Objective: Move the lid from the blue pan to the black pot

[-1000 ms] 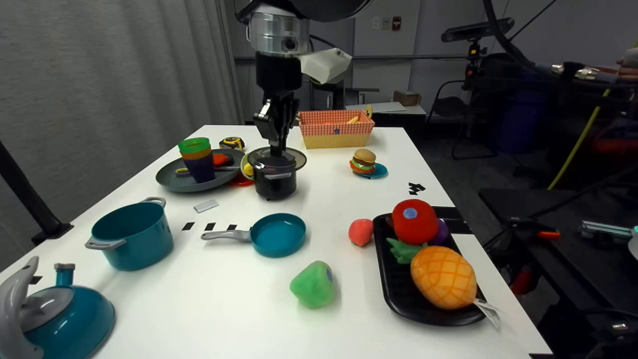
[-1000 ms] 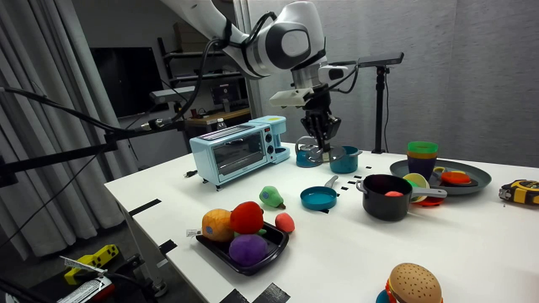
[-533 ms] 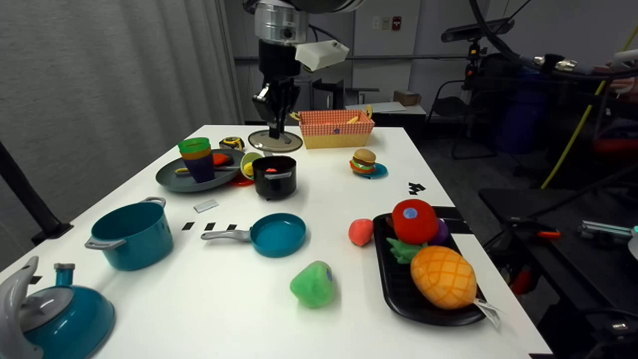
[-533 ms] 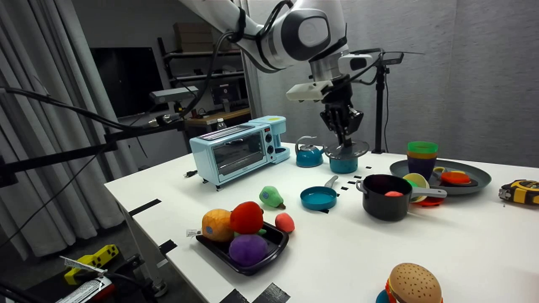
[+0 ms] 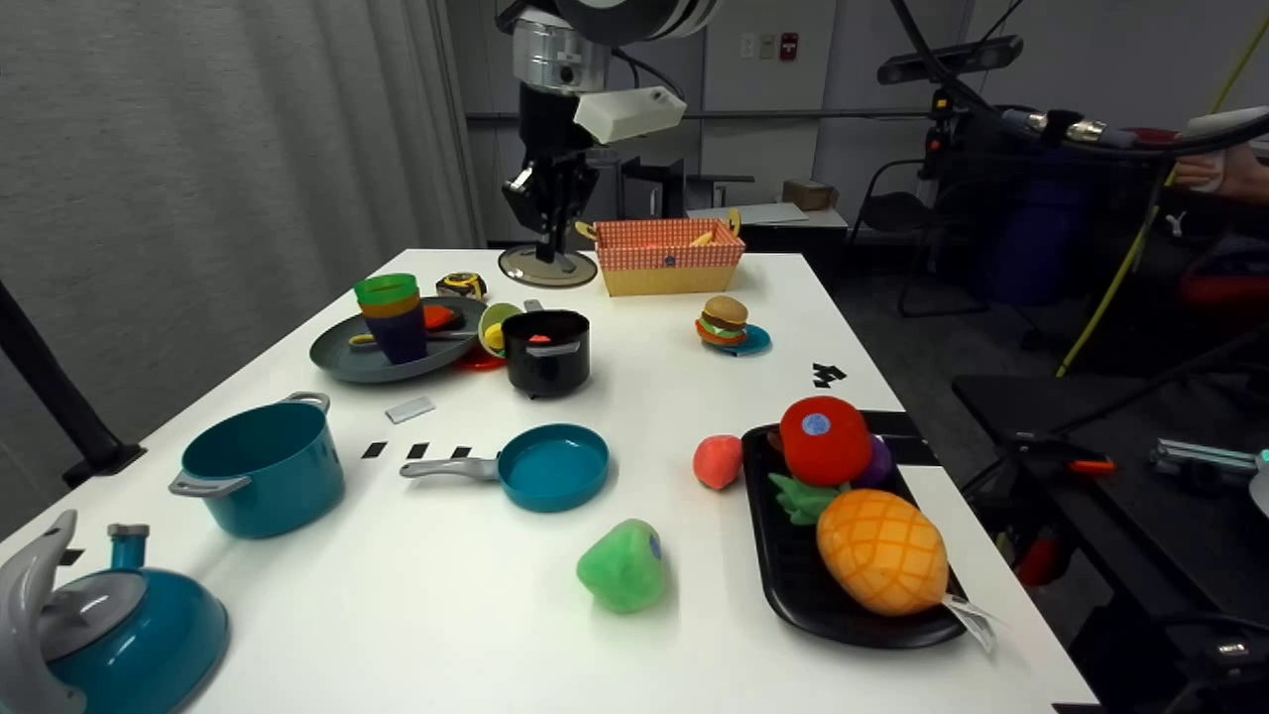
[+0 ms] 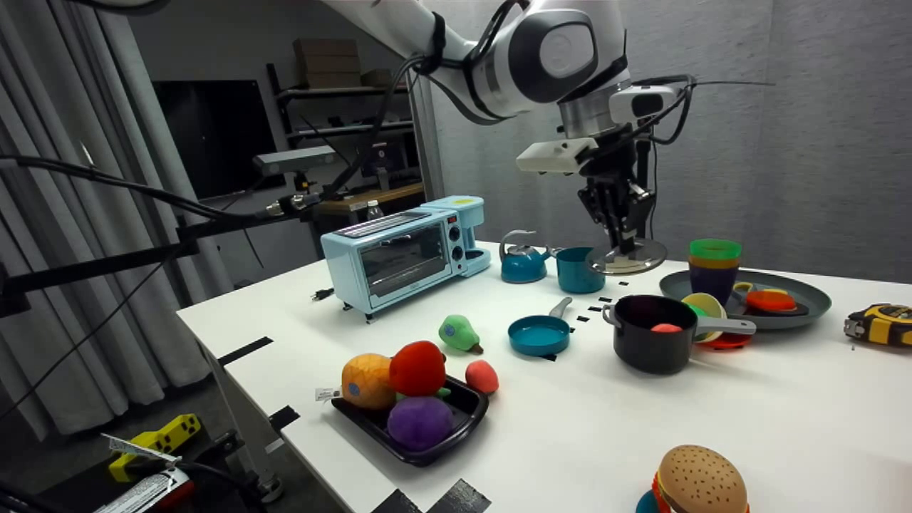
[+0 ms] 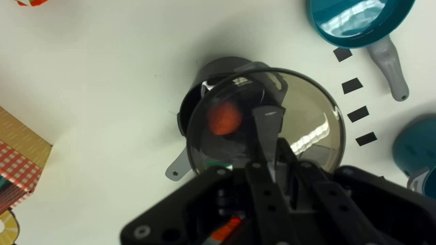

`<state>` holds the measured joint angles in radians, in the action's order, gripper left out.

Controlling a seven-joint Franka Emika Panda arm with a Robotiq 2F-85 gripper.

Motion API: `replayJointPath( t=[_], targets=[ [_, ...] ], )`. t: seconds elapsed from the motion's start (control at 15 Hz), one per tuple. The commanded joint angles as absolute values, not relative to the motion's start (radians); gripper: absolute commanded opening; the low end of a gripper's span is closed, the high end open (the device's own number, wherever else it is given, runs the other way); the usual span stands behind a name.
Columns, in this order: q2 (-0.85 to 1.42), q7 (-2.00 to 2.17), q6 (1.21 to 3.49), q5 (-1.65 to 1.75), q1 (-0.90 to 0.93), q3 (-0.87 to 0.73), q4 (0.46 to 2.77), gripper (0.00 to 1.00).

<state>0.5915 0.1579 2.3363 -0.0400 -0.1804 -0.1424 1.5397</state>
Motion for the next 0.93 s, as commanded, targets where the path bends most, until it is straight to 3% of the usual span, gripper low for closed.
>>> replayJointPath(
  t=[0.0, 0.87],
  targets=[
    [0.658, 0.174, 2.321, -0.076, -0.207, -0.143, 1.445, 0.04],
    [0.821, 0.214, 2.334, -0.071, -0.221, -0.15, 1.32, 0.04]
  ],
)
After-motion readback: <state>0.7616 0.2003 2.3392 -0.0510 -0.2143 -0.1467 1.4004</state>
